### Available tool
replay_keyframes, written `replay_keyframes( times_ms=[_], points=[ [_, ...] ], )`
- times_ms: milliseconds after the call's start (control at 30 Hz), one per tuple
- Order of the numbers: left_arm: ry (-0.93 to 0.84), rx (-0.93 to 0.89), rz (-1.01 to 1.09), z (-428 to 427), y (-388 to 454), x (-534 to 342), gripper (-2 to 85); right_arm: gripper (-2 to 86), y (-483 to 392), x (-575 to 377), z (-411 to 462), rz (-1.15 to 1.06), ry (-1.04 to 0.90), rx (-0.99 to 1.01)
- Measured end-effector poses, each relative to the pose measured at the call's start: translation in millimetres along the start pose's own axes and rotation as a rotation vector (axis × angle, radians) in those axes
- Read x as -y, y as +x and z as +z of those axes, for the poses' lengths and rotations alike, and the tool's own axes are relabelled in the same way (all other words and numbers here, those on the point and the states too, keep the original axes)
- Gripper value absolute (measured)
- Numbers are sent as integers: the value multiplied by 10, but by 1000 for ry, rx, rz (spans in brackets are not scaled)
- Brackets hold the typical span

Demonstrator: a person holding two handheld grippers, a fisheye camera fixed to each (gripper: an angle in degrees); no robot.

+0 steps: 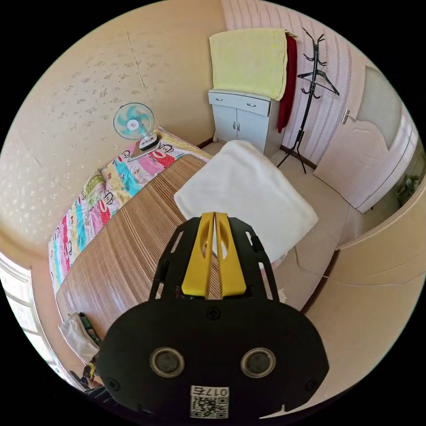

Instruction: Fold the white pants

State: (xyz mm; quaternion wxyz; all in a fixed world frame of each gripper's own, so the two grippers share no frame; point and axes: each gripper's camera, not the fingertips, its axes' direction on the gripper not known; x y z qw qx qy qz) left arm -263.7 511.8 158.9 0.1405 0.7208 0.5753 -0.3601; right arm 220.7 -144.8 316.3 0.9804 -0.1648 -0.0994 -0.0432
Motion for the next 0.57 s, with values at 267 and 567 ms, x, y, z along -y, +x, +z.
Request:
replay_keyframes(
  times_ms=[267, 567],
  points=[
    [267, 73, -176, -983, -778, 394, 143, 2, -831, -1220, 262, -89, -195, 181],
    [61, 196, -161, -681, -1483, 582, 117, 3, -595, -1597, -33, 28, -151, 240]
  ],
)
